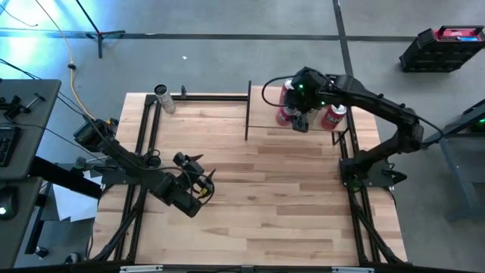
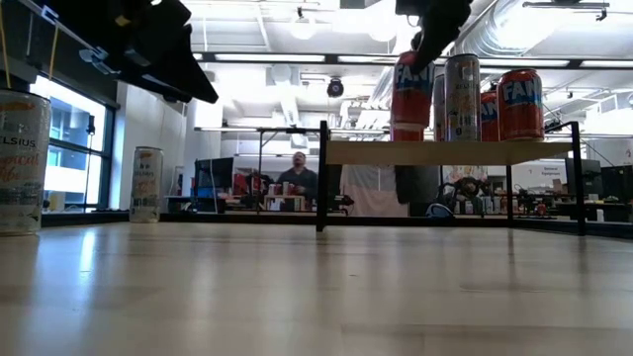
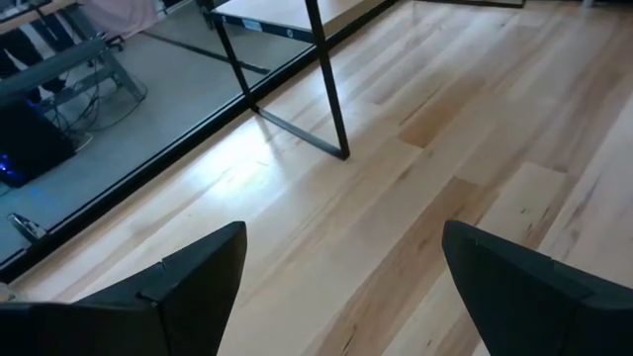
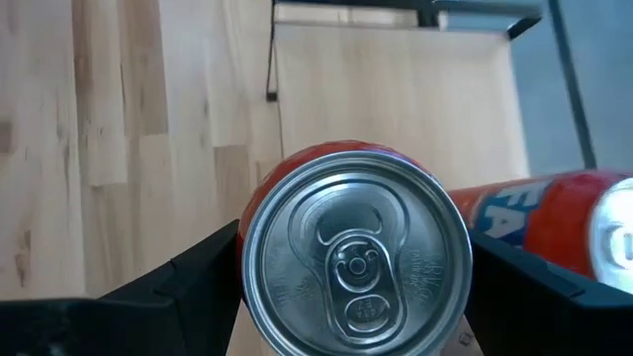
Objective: Place canned beverage on shelf
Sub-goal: Put the orange soda can on the shelf aligned with the other orange soda can
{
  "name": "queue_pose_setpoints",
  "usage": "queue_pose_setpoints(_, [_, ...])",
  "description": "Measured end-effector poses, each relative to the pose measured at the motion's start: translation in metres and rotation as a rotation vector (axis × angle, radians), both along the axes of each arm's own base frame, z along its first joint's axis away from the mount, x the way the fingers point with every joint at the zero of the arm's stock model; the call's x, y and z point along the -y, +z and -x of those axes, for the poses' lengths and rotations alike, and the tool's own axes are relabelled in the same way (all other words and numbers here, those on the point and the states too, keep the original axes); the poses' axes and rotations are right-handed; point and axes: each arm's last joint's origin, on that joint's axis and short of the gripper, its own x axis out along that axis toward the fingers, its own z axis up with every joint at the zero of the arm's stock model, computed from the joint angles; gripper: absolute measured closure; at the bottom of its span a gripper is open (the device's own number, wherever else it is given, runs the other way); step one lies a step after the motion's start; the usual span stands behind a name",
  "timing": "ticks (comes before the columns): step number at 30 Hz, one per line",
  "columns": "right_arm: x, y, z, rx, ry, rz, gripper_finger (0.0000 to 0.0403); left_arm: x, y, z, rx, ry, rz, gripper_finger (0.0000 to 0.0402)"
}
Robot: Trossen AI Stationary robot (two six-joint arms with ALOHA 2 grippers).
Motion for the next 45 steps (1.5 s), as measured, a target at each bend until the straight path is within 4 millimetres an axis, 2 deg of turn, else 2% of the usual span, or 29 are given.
queue_pose_setpoints(12, [0.006, -0.01, -0.005, -0.089, -0.034, 0.04, 0.0102, 0.0, -0.001, -0.001, -0.008, -0.003, 0.025, 0.0069])
queue_pose_setpoints(25, [0.005, -0.01, -0.005, -0.074, -0.031, 0.007, 0.0102, 0.0, -0.001, -0.001, -0.013, -0.006, 0.035, 0.0069])
queue_pose_setpoints(33, [0.005, -0.01, -0.004, -0.076, -0.038, 0.006, 0.0084, 0.0, -0.001, 0.0, -0.045, -0.024, 0.064, 0.0069])
queue_pose_setpoints(38, [0.007, -0.014, -0.008, -0.093, -0.042, -0.003, 0.0082, -0.004, 0.015, 0.008, -0.039, -0.054, 0.105, 0.0069])
queue_pose_setpoints(45, [0.01, -0.018, -0.013, -0.097, -0.06, -0.005, 0.008, -0.019, 0.062, 0.032, 0.032, -0.152, 0.148, 0.0069])
